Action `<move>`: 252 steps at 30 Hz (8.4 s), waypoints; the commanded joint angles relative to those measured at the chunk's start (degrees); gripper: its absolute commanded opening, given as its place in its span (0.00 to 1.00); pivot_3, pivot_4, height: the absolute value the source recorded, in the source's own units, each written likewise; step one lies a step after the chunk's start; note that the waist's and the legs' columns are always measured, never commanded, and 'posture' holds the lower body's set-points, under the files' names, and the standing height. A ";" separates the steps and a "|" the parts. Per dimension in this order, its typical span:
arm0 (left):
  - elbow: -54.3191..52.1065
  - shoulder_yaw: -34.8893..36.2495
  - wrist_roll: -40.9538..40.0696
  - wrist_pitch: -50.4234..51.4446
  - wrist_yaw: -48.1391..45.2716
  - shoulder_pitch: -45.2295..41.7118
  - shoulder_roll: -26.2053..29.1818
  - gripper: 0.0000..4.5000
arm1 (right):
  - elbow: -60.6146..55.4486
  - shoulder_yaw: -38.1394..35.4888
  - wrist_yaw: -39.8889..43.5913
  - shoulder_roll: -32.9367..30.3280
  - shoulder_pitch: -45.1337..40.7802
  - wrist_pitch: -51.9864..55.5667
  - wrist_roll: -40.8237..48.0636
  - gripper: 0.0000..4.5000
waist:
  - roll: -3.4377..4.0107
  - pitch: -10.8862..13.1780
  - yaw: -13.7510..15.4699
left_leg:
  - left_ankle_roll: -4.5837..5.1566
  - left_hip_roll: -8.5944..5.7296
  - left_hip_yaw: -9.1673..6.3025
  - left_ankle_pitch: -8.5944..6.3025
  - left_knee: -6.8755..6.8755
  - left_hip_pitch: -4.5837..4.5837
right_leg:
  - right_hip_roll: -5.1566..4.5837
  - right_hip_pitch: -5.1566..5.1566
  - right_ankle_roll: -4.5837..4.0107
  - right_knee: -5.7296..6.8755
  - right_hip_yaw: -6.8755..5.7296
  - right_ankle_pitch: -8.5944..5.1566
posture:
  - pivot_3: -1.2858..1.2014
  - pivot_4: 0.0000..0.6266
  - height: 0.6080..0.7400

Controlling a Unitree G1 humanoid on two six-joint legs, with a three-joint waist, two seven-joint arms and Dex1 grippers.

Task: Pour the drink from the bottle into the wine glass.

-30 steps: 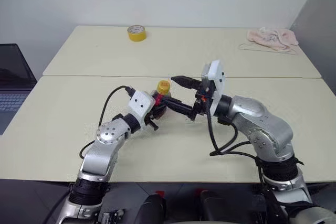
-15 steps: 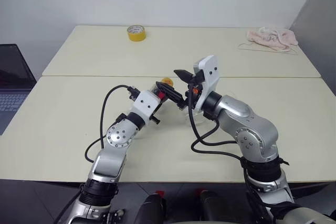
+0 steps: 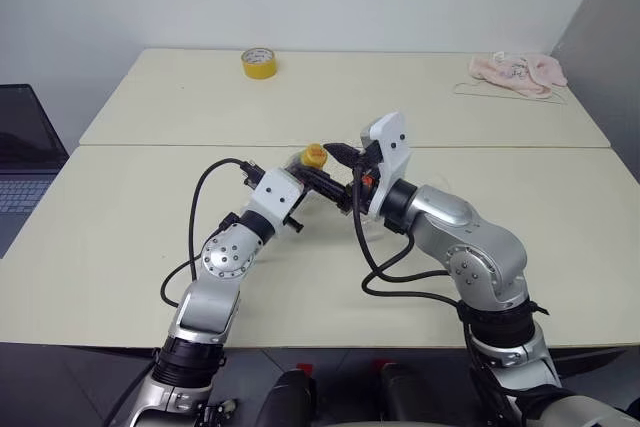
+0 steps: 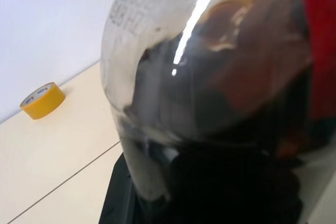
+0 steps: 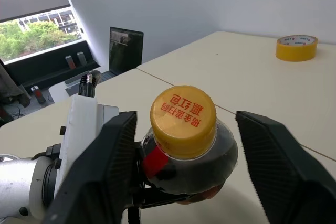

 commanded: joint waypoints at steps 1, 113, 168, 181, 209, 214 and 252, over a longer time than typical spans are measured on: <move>-1.79 0.98 0.37 -1.81 0.82 -1.24 -0.02 0.20 | -2.07 -0.90 -0.21 0.76 -0.67 -1.34 0.53 0.49 | 0.00 0.00 0.00 | 0.00 0.00 0.00 0.00 0.00 0.00 | 0.00 0.00 0.00 0.00 0.00 0.00 | 0.52 0.24 1.00; -7.78 4.35 -2.99 5.40 6.63 2.37 -3.80 0.18 | 1.66 -2.58 1.56 -5.84 1.94 -10.91 -9.68 1.00 | 0.01 0.08 0.11 | -0.02 -0.02 0.03 0.01 0.02 0.00 | -0.01 0.02 0.00 -0.01 0.03 0.00 | 0.52 0.24 1.00; -7.76 3.49 -2.71 5.20 5.81 2.47 -3.97 0.18 | 0.25 -3.17 0.62 -3.29 0.96 -6.83 -8.54 1.00 | 0.00 0.08 0.06 | -0.03 -0.01 0.02 0.01 0.00 0.01 | 0.00 0.01 0.00 0.00 0.02 0.00 | 0.52 0.24 1.00; -7.47 3.59 -2.85 5.02 5.62 2.19 -3.83 0.18 | -4.84 -5.15 5.11 -5.60 0.15 0.42 0.80 1.00 | 0.00 0.08 -0.07 | 0.17 0.01 0.01 -0.10 -0.02 0.00 | 0.01 0.01 0.00 0.00 0.01 0.00 | 0.52 0.24 1.00; -7.29 2.73 -2.65 4.85 5.54 2.07 -4.37 0.18 | 3.39 0.00 -1.11 3.88 -7.05 -0.95 -2.33 0.81 | 0.01 0.08 -0.02 | 0.14 0.00 0.00 -0.08 -0.01 0.00 | 0.00 -0.01 0.00 0.00 0.00 0.00 | 0.52 0.24 1.00; -7.22 2.71 -2.60 4.80 5.61 2.09 -4.38 0.18 | 3.49 0.20 -0.89 4.02 -7.00 -1.42 -2.98 0.44 | 0.01 0.08 -0.06 | 0.14 0.00 0.01 -0.08 -0.01 0.00 | 0.01 -0.01 0.00 0.00 0.01 0.00 | 0.52 0.24 1.00; -10.68 7.71 -17.58 11.24 0.15 1.93 -2.59 0.17 | -4.53 -17.10 9.93 -18.95 13.75 -15.95 0.90 0.27 | -0.01 0.11 0.20 | 0.16 0.00 0.01 -0.09 -0.02 -0.04 | -0.01 0.02 0.00 -0.04 0.02 -0.01 | 0.52 0.24 1.00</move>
